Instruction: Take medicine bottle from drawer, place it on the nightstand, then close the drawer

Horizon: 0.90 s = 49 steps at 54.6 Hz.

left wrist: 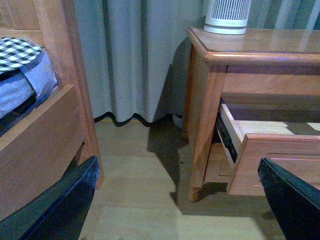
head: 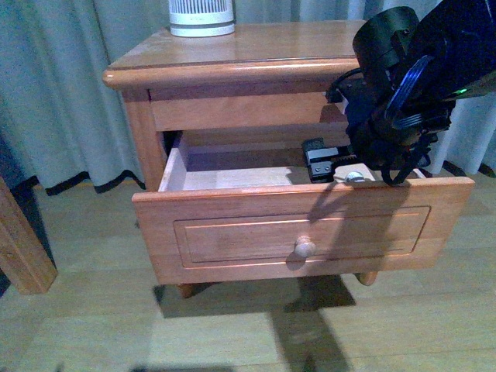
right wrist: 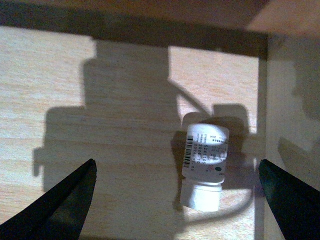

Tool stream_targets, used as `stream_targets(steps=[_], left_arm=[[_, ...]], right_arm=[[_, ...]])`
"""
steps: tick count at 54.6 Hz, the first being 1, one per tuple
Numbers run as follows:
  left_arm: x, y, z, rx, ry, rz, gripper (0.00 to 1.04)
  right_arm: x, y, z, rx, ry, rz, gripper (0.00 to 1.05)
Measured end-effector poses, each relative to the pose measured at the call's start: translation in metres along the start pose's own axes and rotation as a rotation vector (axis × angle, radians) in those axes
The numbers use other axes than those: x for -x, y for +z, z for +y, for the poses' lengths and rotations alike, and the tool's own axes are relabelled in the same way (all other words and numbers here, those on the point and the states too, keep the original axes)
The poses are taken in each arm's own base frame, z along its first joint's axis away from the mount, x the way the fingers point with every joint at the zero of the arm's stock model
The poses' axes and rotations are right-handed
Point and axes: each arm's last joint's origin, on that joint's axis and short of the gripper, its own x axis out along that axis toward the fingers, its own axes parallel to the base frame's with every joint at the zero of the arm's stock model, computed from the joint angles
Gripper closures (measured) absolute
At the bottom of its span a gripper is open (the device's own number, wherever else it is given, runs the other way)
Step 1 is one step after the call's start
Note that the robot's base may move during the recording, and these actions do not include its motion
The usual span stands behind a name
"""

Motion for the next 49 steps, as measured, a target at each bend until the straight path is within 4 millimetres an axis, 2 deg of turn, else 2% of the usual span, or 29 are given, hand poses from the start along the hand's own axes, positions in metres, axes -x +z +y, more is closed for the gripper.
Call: stream_targets(steps=[32,49], left_arm=[[0.0,0.0,0.0,0.0,0.0,0.0,0.06],[0.0,0.0,0.0,0.0,0.0,0.0,0.06]], right_arm=[[-0.029,-0.006,-0.003,-0.009,-0.012,0.019,0.07],[-0.034,-0.008,0.003,0.001,-0.023,0.031,0.07]])
